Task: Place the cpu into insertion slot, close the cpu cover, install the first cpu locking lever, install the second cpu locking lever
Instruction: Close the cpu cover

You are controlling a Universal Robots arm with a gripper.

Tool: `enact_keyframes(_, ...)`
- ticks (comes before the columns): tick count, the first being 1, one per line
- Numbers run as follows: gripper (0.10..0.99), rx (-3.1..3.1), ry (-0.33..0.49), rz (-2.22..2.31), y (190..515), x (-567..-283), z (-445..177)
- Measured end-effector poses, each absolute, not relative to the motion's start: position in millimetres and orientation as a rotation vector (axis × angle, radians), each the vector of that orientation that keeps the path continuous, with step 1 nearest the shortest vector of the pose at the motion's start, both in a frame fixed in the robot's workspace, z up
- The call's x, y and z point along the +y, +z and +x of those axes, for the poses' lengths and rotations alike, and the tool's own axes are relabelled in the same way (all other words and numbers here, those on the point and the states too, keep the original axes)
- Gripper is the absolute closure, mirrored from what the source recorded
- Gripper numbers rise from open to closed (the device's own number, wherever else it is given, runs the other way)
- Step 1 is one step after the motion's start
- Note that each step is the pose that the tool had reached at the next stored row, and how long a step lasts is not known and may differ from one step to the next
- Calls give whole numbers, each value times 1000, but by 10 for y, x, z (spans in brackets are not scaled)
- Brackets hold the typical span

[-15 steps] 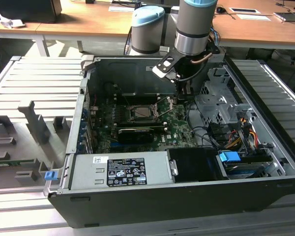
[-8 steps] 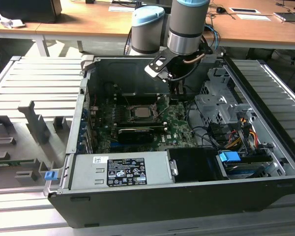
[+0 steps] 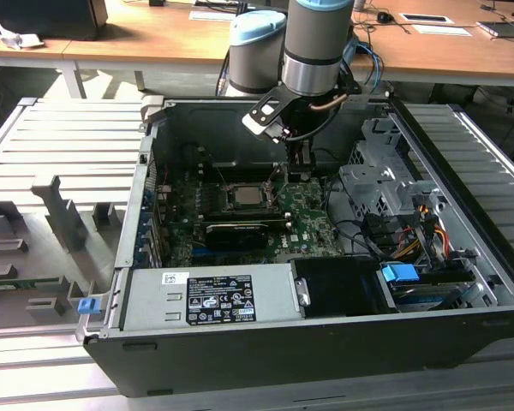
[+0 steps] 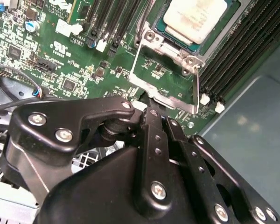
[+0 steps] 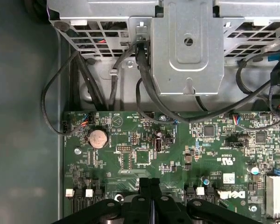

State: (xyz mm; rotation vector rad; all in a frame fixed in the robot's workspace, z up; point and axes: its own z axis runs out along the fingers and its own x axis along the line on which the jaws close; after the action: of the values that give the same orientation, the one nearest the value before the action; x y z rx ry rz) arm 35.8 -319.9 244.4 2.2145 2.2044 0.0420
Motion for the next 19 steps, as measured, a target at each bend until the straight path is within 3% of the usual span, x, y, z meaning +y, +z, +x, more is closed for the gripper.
enact_keyframes(19,980,2204,43,2214,2444,-3200,234)
